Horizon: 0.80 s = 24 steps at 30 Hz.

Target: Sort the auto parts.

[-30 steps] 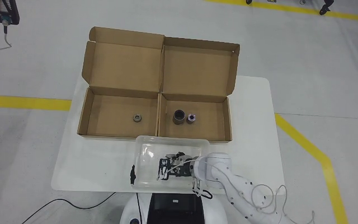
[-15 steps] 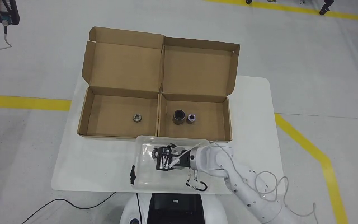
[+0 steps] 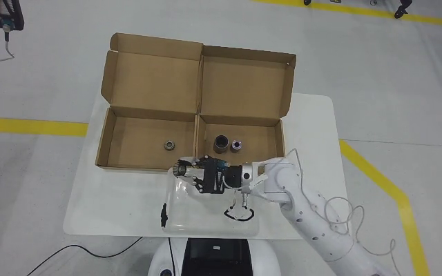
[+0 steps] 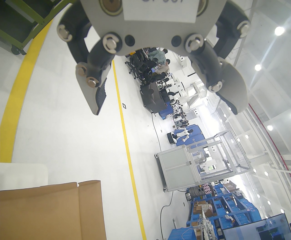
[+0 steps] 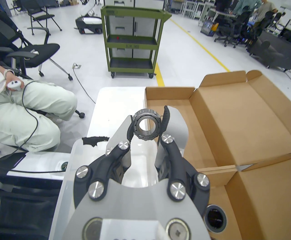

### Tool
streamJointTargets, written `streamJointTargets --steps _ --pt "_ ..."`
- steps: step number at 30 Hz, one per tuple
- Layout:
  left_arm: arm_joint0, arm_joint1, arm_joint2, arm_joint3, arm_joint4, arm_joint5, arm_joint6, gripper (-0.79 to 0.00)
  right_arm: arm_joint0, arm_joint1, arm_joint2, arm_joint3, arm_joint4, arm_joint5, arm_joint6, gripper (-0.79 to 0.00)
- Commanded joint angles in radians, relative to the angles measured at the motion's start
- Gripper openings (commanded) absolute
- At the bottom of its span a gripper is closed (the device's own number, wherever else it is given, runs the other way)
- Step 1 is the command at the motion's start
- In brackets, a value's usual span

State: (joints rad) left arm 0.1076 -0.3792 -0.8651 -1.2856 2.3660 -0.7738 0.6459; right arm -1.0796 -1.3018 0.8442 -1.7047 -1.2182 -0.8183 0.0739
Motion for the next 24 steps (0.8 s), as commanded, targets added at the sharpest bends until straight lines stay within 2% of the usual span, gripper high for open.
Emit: streamJointTargets --steps 1,6,11,24 --pt "0.000 0.000 0.000 0.000 0.000 0.000 0.000 0.000 0.023 -0.004 0.003 -0.002 0.013 -0.002 -0.033 -0.785" --pt "0.000 0.000 0.000 0.000 0.000 0.000 0.000 0.000 0.088 -0.014 0.005 0.007 0.039 -0.009 -0.090 -0.785" --pt "0.000 0.000 0.000 0.000 0.000 0.000 0.000 0.000 0.107 -0.016 0.035 -0.007 0.045 -0.010 -0.179 -0.785" --pt "0.000 0.000 0.000 0.000 0.000 0.000 0.000 0.000 -0.004 -0.001 0.135 0.000 -0.019 0.037 -0.486 -0.785"
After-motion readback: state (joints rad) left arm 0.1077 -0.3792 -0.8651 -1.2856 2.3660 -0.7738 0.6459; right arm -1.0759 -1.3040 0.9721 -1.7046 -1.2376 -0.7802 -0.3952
